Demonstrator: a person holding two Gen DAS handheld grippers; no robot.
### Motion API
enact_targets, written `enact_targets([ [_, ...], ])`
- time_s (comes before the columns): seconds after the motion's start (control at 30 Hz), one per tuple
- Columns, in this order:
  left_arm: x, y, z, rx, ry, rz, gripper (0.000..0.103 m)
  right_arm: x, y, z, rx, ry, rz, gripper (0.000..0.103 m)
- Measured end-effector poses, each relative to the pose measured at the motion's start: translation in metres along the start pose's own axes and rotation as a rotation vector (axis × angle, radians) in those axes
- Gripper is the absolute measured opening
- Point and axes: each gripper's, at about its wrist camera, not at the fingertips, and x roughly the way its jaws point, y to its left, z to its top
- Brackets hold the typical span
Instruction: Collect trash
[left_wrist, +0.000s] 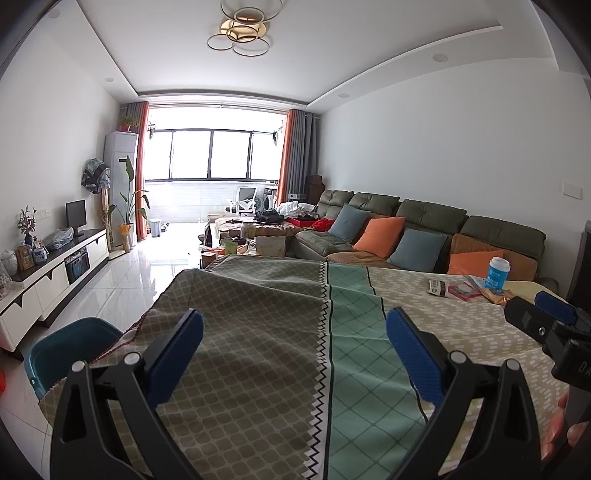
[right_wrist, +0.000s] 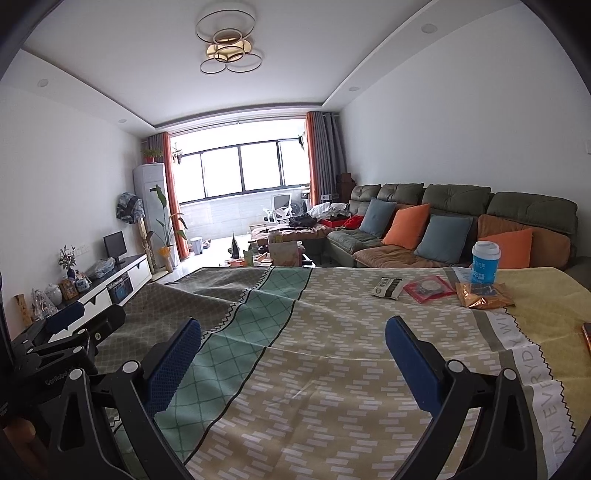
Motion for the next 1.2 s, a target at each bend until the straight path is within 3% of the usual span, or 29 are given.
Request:
enact_targets([
  [1.2, 0.0012, 0.0, 0.0015, -0.011, -0.006, 0.013, 0.099, -0.0009, -0.0008, 0.0003, 0.003, -0.003, 0.0, 0.099],
])
